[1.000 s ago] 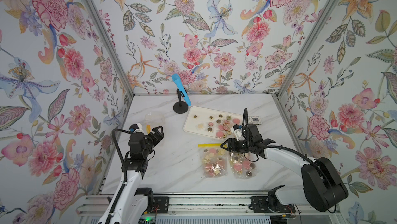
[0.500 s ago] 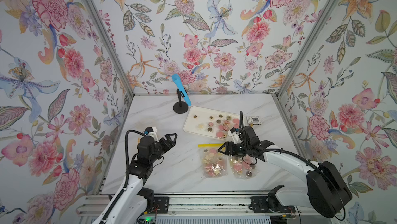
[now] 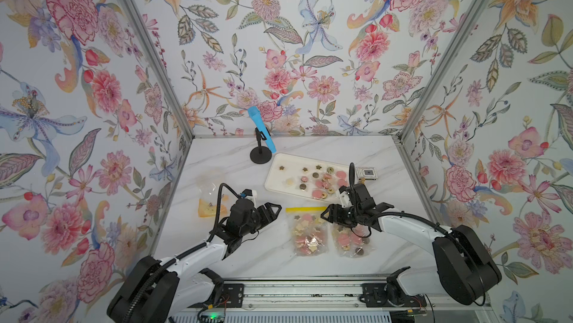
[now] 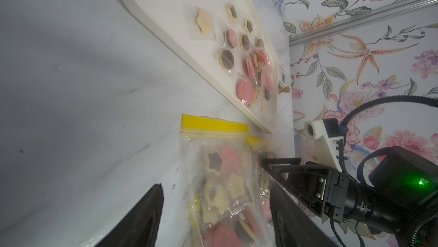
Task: Pour cookies out of the ziploc bag
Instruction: Pick up the ziploc bag from the center of the board.
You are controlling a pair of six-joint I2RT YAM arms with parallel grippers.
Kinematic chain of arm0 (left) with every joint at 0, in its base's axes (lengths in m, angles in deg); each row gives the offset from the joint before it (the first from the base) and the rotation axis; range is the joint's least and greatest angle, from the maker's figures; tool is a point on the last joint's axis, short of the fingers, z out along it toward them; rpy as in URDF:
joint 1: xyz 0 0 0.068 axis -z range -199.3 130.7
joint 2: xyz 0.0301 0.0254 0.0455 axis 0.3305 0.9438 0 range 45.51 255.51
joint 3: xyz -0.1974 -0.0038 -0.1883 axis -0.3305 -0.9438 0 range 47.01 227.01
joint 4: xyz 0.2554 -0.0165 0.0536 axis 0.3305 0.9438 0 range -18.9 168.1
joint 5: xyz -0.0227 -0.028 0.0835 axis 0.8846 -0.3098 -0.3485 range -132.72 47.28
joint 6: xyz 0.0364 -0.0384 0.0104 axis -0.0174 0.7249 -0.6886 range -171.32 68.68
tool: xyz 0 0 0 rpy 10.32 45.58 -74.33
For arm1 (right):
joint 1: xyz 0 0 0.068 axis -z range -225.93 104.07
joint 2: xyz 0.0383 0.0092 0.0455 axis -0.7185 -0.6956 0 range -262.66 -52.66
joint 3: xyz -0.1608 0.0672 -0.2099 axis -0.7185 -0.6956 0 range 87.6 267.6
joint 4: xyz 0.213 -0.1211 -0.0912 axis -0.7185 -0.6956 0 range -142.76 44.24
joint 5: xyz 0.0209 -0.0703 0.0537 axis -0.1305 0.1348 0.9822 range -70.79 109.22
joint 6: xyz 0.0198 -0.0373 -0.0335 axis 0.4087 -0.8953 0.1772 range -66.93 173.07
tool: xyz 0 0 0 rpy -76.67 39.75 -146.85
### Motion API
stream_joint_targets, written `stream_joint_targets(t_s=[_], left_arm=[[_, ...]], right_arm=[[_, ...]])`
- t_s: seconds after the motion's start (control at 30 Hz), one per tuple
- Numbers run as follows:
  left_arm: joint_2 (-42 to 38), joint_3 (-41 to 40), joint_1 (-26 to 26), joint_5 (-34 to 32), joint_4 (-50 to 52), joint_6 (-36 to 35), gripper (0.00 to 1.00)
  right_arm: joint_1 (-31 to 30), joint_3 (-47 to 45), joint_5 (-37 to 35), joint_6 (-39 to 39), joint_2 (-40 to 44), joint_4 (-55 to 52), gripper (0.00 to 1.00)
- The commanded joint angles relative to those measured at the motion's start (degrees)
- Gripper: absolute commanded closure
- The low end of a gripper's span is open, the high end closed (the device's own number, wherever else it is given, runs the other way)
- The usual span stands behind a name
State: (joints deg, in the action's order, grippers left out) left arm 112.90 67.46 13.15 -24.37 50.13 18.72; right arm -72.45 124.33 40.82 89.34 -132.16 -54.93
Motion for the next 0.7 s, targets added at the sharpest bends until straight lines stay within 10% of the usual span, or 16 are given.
stream_joint_targets(t_s=[0.0, 0.67], left_arm=[[3.89, 1.85, 1.81, -2.02, -7.41, 1.41, 0.30], [24.33, 7.28, 4.49, 0.80, -11.86, 1.94, 0.34]], right_arm=[[2.72, -1.40, -2.71, -0.38, 0.04, -0.04, 0.30], [-0.90, -1.00, 3.79, 1.35, -5.87, 9.12, 0.31]])
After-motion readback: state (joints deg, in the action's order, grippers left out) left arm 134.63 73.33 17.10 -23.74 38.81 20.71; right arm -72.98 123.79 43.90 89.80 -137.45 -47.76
